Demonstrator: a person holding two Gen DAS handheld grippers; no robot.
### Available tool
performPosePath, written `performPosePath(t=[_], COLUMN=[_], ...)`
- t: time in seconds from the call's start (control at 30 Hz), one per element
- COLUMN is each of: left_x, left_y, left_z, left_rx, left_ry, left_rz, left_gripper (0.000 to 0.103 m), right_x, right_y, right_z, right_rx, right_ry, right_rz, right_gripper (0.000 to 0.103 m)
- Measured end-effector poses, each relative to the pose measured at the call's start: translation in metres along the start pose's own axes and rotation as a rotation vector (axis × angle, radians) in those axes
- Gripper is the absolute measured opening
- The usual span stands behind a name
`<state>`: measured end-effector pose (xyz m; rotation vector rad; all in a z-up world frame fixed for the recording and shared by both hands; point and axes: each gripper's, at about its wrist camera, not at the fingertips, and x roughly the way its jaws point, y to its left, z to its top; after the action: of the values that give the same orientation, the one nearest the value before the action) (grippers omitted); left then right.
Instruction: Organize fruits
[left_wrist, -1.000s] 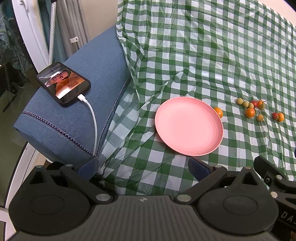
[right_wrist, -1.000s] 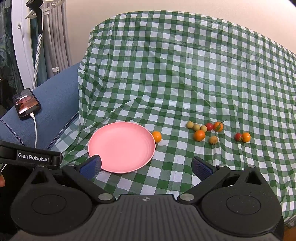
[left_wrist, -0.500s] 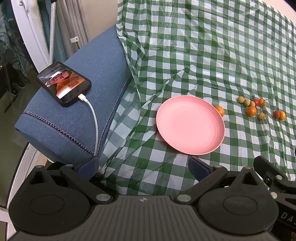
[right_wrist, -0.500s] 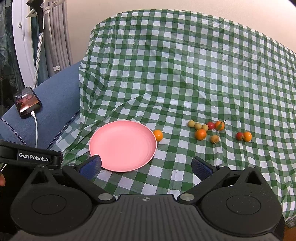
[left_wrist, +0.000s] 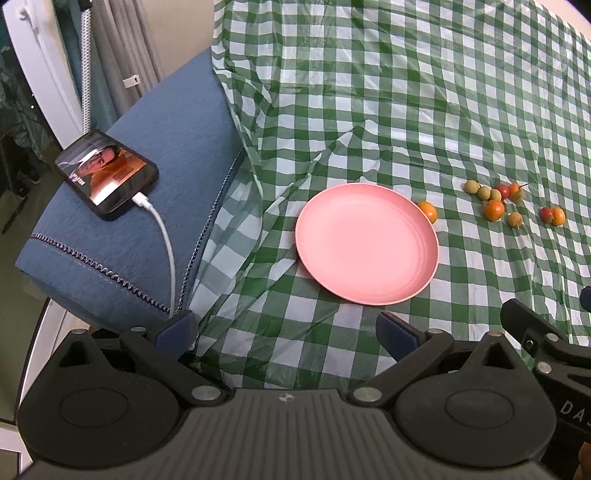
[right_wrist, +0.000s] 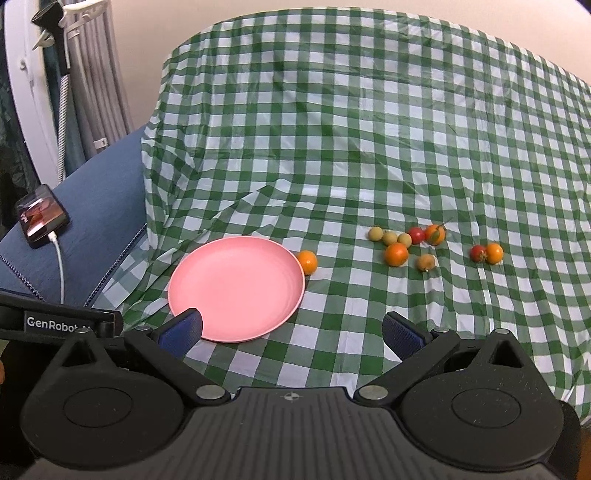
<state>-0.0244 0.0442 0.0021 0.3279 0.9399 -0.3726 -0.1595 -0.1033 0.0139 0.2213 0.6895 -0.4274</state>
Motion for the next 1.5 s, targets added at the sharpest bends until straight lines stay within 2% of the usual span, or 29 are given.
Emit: performPosePath(t=[0.33,0.5,0.73,0.83,0.97,1.17,1.37,1.5], left_x=[0.007,0.008,0.01,0.012,0.021,0.067,0.138,0.185], left_y=[-0.007,-0.009,-0.031,-0.051,-0.084,-0.138,-0.192,-0.216], left_z=[0.001,0.003,0.018,0.03,0.049,0.098,0.141,0.147], left_rx=[0.025,0.036,0.081,0.123,0.17,0.259,0.403,0.513], left_ry=[0.01,0.009,0.003,-0.015,-0.017,0.044,0.112,0.196], left_rz=[0.022,0.028,-0.017,-0.041,-0.11,-0.207,-0.144,-0.163], left_gripper=[0.103,0.103,0.103,0.103,0.103,0.103,0.103,0.103], right_x=[0.009,0.012,0.02,0.024,0.034,0.065,0.127,0.178], right_y=[-0.01,-0.018,-0.043,-0.064,-0.104,-0.176,-0.249,-0.293], right_z=[0.0,0.004,-0.001,-0.003,-0.007,-0.009,0.015,0.026], right_rx=[0.035,0.095,0.167,0.204,0.252,0.34,0.353,0.385], right_ry=[0.009,-0.004,-0.022,-0.04,-0.066,-0.06,-0.059,-0.029], right_rz=[0.004,0.013,-0.014,-0.053,-0.141,-0.261,-0.378,-0.416], right_gripper=[0.103,0.103,0.103,0.103,0.103,0.103,0.102,0.102])
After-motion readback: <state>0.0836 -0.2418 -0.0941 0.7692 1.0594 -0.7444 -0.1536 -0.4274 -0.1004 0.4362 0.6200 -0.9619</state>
